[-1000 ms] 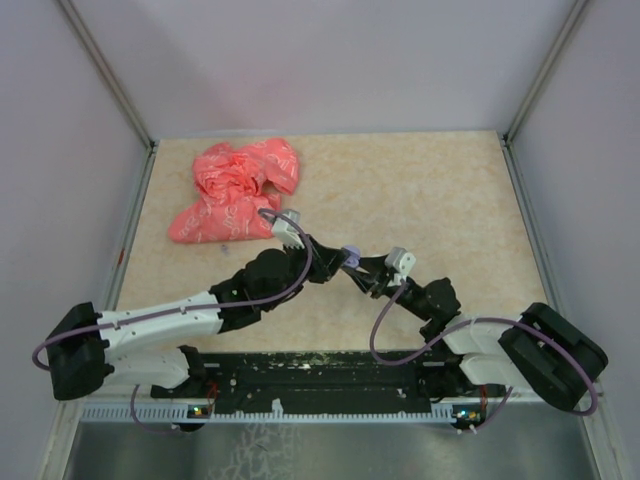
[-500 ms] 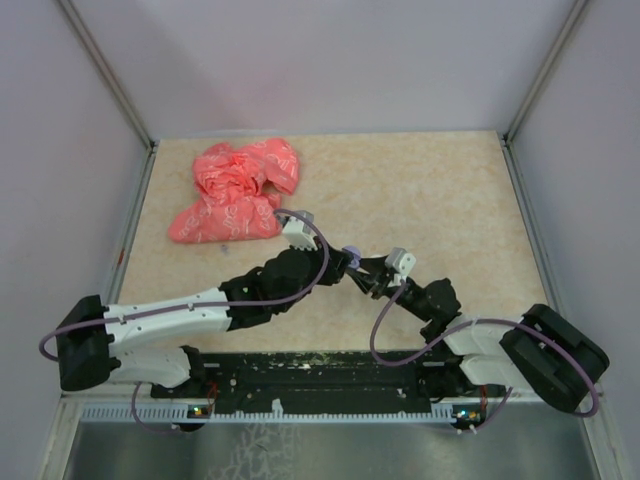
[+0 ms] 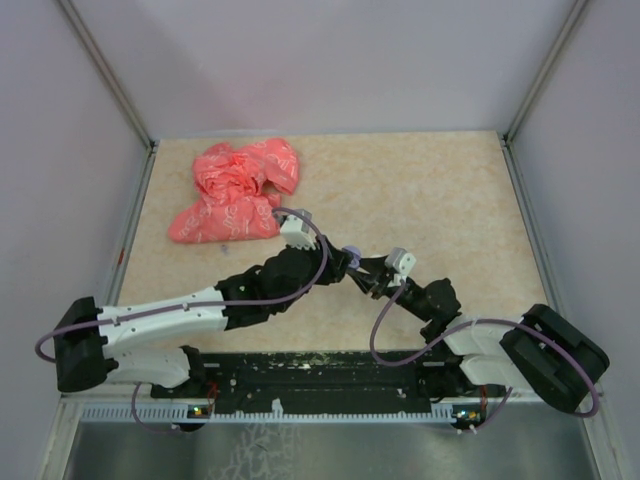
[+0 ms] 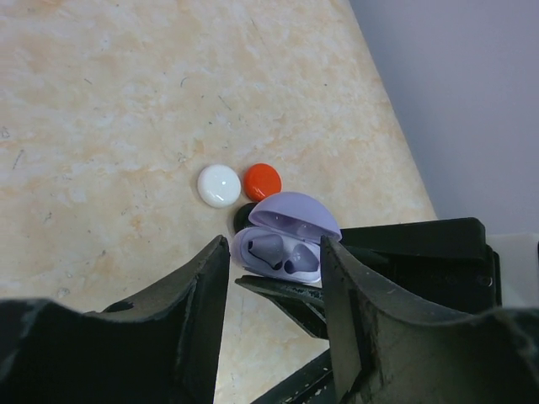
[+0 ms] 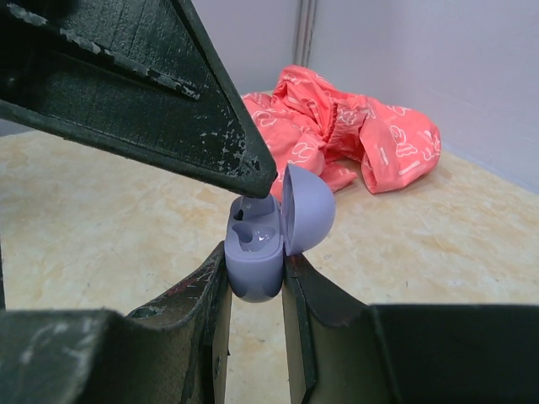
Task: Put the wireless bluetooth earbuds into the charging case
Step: Place the earbud in the charging case, then move the earbud to the center of the board.
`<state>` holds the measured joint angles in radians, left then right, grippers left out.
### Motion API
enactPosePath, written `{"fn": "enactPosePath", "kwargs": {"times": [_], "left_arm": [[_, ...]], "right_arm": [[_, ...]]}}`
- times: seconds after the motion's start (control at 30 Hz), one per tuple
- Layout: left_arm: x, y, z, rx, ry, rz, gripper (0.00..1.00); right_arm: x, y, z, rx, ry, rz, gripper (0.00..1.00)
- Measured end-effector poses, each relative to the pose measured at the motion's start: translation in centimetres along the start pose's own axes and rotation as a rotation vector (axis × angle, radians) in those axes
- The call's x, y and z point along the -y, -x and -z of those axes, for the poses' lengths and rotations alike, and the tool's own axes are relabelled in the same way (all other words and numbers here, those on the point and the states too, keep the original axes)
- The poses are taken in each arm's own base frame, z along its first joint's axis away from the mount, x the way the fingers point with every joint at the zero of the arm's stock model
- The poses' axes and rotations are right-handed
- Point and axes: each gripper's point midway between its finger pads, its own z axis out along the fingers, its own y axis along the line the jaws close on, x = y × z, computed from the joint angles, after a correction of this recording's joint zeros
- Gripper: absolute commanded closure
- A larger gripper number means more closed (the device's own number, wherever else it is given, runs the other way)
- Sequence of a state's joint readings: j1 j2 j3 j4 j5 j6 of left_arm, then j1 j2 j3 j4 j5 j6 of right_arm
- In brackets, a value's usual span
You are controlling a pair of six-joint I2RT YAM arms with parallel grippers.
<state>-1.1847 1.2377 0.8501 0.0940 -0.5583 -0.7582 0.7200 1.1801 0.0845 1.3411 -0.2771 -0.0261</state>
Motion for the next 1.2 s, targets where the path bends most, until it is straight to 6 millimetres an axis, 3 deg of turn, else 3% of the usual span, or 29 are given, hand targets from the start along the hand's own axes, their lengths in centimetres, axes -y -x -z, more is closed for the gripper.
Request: {"fn": "enactPosePath", "kwargs": {"times": [0.23, 0.47, 0.63, 0.97, 1.2], "left_arm": [[-1.0, 0.5, 0.8, -0.001, 0.035, -0.052, 0.36], [-4.5, 2.1, 2.6, 0.006, 0.169, -0.112, 0.31], [-10.2, 2.5, 3.0, -0.02, 0.352, -0.141, 0.31], [-25.1, 2.4, 5.6, -0.048, 0.72, -0.114, 0.32], [-30.2, 3.5, 5.7, -0.055, 0.845, -0.104, 0.37]], "right_arm": [[0.0, 0.1, 0.0, 0.005, 0.0, 0.001, 1.0], [0.0, 0.1, 0.0, 0.004, 0.0, 0.001, 1.0], [0.0, 0.1, 0.0, 0.005, -0.001, 0.001, 1.0], [0.0, 0.1, 0.0, 0.004, 0.0, 0.001, 1.0], [0.0, 0.1, 0.0, 0.004, 0.0, 0.001, 1.0]]}}
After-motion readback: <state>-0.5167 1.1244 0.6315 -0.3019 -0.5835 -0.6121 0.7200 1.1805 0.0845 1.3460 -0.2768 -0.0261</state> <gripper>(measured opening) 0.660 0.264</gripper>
